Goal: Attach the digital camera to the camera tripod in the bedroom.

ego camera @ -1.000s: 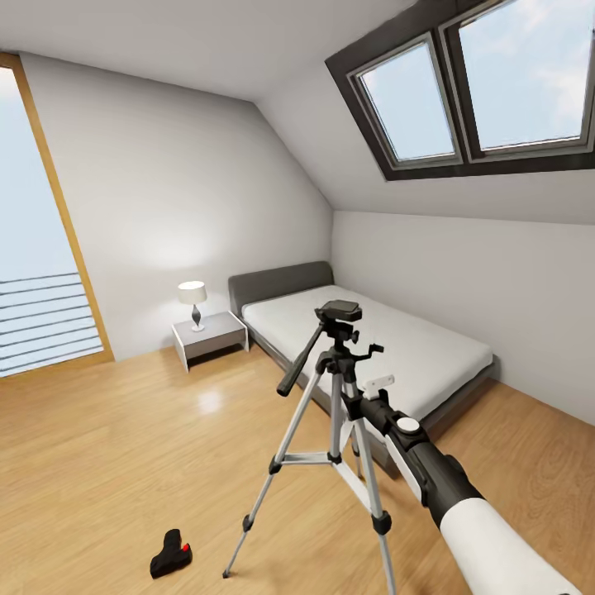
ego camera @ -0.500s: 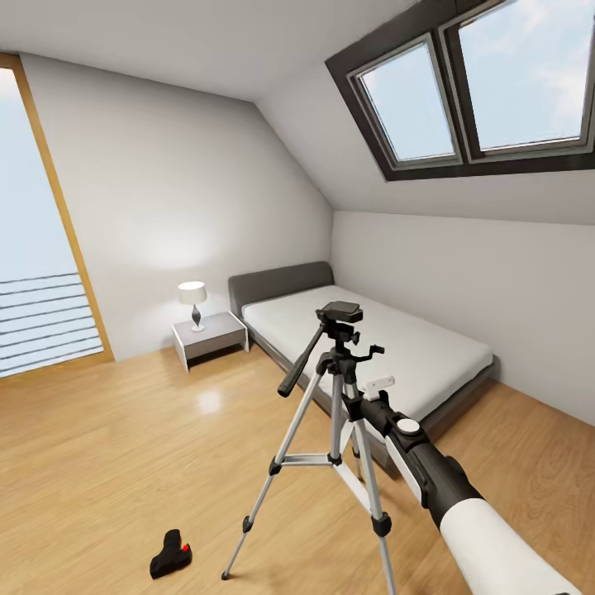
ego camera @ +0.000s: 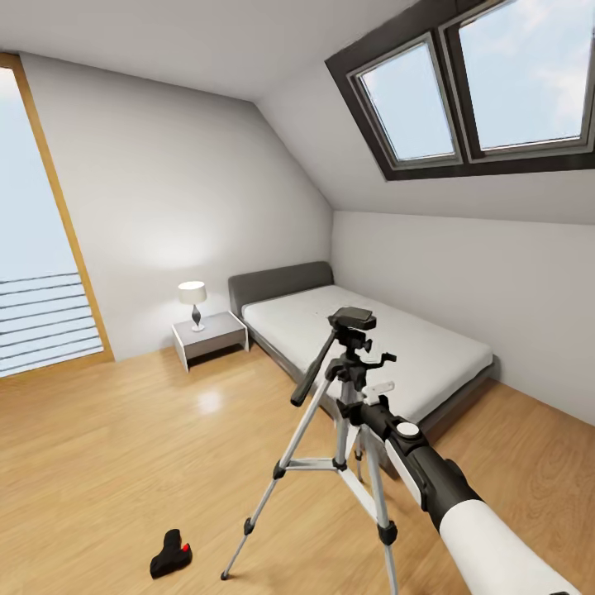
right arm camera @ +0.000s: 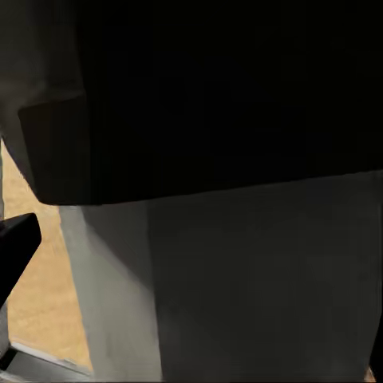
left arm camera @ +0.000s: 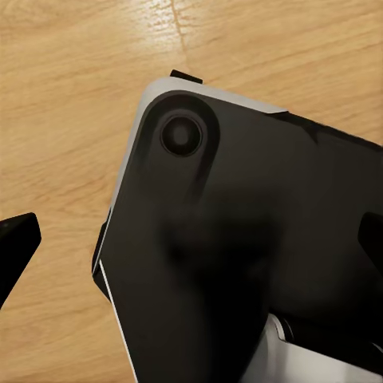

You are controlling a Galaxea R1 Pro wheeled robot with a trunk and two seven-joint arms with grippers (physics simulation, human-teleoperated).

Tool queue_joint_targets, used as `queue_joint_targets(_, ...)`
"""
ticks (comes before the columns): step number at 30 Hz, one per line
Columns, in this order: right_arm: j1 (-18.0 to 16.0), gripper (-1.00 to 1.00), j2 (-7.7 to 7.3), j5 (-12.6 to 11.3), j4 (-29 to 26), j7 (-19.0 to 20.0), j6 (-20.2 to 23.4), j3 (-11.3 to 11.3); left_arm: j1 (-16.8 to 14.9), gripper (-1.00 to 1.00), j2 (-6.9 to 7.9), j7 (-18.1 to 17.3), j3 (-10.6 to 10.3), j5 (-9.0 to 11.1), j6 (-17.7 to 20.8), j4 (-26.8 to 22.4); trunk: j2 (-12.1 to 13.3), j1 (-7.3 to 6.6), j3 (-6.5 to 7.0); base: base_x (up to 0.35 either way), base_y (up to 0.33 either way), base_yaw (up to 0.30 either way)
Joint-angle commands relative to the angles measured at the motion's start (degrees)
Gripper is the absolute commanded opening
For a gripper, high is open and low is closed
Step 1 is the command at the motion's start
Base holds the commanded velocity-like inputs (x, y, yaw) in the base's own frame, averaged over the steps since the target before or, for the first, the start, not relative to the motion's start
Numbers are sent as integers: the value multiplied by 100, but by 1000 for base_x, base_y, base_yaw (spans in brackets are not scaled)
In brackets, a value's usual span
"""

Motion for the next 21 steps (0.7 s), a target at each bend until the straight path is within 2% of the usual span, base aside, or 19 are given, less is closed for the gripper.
queue_joint_targets(1,-4,100,-6,-29,-12,4,32,17,1,100,-3,1,43,-3,-8,-9,-7,2,-9,0,0,0)
queue_joint_targets(14,-4,100,-12,10,-11,2,35,17,1,100,-3,1,47,-3,-8,-9,-7,2,-9,-10,0,0)
queue_joint_targets(21,-3,100,-20,30,37,-41,49,17,1,100,-10,1,53,-3,-11,-6,-7,2,-9,-293,0,0)
